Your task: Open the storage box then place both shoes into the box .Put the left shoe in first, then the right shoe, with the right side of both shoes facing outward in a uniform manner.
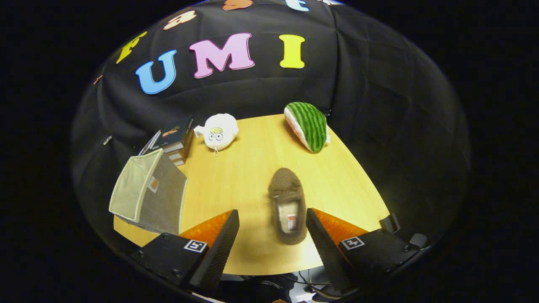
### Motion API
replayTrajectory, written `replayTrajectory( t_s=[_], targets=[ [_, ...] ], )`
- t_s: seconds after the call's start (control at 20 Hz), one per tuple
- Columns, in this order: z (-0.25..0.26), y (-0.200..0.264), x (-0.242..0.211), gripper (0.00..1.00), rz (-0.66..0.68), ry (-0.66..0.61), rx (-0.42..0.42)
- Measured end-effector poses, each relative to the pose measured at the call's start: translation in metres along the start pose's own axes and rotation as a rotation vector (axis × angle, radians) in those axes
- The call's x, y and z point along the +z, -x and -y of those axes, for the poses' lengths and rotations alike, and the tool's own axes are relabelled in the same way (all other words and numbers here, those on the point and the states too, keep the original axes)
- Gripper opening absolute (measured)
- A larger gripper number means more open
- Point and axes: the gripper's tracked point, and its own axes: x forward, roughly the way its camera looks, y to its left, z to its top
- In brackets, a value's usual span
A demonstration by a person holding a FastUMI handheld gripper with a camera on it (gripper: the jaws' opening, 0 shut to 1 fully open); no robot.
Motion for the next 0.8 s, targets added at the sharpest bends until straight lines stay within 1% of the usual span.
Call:
replayTrajectory(
  t_s=[0.25,0.35,0.45,0.6,0.8],
  targets=[
    [0.046,-0.037,-0.015,0.99,-0.080,0.080,0.002],
    [0.055,-0.049,-0.016,0.99,-0.102,0.082,0.024],
    [0.065,-0.062,-0.016,0.99,-0.124,0.092,0.028],
    [0.064,-0.089,-0.013,0.99,-0.149,0.116,0.059],
    [0.065,-0.117,-0.030,0.99,-0.200,0.149,0.094]
  ],
)
